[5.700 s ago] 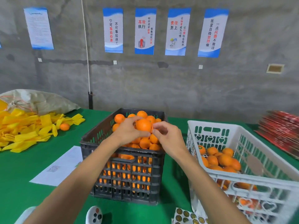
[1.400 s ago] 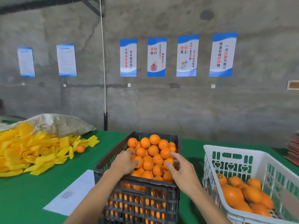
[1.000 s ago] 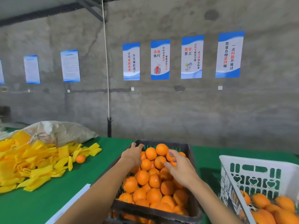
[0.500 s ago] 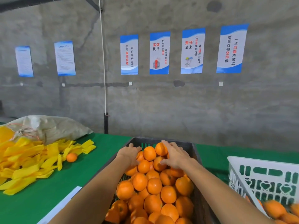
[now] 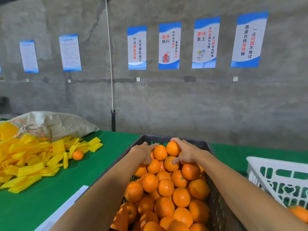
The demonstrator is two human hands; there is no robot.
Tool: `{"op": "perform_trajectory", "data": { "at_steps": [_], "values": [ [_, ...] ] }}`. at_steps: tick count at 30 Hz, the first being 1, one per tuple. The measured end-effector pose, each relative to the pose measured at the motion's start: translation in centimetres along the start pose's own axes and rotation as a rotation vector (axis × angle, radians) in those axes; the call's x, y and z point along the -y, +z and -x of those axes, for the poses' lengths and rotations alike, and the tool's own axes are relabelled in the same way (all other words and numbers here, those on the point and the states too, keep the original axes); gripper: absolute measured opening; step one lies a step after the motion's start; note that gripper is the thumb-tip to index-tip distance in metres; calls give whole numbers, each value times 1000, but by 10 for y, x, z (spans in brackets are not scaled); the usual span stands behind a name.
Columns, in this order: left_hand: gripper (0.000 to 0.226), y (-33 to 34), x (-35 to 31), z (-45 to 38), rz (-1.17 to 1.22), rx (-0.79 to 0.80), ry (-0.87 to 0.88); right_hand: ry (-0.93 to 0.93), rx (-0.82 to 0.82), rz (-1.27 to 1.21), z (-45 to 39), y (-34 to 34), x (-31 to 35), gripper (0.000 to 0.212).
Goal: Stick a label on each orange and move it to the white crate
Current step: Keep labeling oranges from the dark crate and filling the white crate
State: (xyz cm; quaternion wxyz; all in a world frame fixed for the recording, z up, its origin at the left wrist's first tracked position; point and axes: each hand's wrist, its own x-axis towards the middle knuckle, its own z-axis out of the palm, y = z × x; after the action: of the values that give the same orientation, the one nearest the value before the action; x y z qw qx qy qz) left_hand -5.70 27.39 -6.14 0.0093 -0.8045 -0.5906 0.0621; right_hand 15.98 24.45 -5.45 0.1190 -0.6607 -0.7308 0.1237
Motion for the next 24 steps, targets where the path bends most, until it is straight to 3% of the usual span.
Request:
{"op": "perform_trajectory", "data": {
  "at_steps": [6,11,14,16,19,22,24],
  "values": [
    [92,-26,-6,15,153,131,65,-2,50,-291,9,0,-4,87],
    [98,-40,-7,48,337,274,88,26,21,-318,34,3,-19,70],
    [80,-42,-14,74,408,317,82,17,38,-178,57,4,-16,51],
    [64,-35,-21,92,388,442,72,9,77,-132,71,6,-5,42],
    [64,-13,-27,118,304,589,29,-45,158,-119,92,17,16,38],
    [84,0,-26,141,240,580,-46,-59,206,-142,114,22,24,31],
    [83,1,-22,153,245,536,-57,-66,170,-146,126,20,23,21]
  ]
}}
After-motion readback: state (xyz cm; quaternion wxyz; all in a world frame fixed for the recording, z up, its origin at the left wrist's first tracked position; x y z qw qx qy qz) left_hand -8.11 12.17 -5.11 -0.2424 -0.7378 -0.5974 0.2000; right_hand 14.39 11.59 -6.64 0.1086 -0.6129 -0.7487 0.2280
